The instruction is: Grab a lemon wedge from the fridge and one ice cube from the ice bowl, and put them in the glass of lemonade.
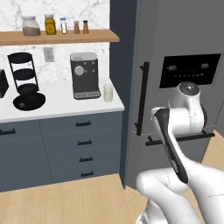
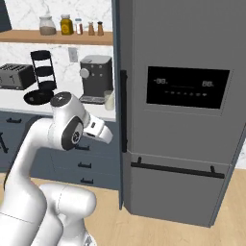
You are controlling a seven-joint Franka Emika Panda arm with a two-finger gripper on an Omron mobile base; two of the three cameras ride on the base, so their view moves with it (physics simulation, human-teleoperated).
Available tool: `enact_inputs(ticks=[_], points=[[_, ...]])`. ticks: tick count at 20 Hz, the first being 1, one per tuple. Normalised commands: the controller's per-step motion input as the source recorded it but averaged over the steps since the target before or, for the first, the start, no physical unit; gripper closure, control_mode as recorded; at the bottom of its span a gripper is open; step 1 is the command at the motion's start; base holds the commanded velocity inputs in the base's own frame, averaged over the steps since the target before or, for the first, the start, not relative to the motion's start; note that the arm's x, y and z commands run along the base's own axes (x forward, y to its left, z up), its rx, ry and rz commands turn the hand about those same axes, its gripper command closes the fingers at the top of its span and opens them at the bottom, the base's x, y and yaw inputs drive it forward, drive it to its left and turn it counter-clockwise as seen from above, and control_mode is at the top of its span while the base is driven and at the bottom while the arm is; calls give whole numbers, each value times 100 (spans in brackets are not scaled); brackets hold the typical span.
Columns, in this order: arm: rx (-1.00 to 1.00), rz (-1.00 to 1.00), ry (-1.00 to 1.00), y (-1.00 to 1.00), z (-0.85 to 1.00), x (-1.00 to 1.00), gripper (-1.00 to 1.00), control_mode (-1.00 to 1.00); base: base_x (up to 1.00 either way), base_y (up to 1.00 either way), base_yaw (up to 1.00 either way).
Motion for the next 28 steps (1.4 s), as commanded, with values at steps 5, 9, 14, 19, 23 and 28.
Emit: enact_inputs(ticks=[5,9,14,19,23,28], points=[[0,3,-5,0,1,100,-100,-100,0,0,0],[-1,0,-5,0,0,96,-100,-100,0,0,0],[-4,-1,-21,0,1,74,-100,-100,0,0,0],[-2,-1,-24,0,3,67,-100,-100,0,0,0],[-1,0,-20,0,1,56,-100,-100,0,0,0],[0,-3,-2,0,1,53,-100,-100,0,0,0]])
